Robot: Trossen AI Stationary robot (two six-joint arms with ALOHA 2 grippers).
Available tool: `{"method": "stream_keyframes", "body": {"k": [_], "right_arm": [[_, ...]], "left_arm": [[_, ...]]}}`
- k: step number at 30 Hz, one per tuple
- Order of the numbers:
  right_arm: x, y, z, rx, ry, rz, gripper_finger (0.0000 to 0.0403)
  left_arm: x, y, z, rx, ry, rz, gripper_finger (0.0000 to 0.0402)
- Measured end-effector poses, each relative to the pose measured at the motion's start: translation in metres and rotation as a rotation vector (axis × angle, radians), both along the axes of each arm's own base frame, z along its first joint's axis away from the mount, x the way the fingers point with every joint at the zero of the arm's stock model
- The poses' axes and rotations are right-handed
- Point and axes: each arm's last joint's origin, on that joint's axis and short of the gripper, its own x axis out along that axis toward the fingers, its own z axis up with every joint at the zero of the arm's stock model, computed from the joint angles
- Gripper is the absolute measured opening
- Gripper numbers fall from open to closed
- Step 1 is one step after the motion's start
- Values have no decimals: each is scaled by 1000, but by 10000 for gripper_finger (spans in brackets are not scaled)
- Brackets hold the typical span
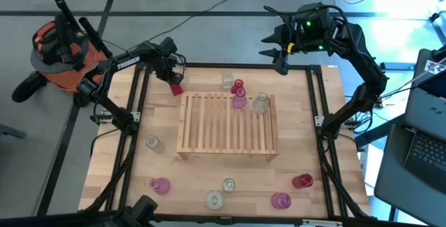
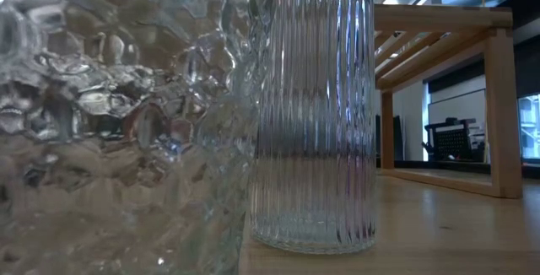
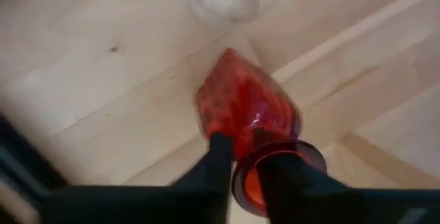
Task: Sort vases onto shelf
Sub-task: Put the red vase on the shelf
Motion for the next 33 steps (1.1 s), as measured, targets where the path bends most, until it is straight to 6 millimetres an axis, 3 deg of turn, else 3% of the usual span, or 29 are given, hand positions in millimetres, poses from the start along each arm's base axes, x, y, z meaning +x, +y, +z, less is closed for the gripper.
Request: {"method": "stream_keyframes", "body": {"k": [5, 7, 12, 18, 21, 26, 30, 33], "right_arm": [[0, 0, 0, -6, 2, 3, 138], [0, 0, 0, -6, 2, 3, 138], [0, 0, 0, -17, 6, 10, 138], [0, 0, 0, -26, 3, 14, 138], [1, -1, 1, -45, 5, 12, 138], [1, -3, 0, -50, 9, 2, 138], [0, -4, 0, -50, 10, 0, 138], [-1, -5, 0, -46, 15, -4, 138]], "left_arm": [[-4, -11, 11, 10, 29, -5, 22], [-9, -20, 26, 16, 65, -9, 22], [-15, -40, 83, 103, -29, -14, 22], [-16, -66, 174, 255, -265, -15, 22], [0, -75, 202, 244, -328, -64, 22], [44, -92, 229, 185, -412, -148, 22], [77, -106, 239, 151, -446, -207, 22], [101, -113, 232, 107, -415, -231, 22]]}}
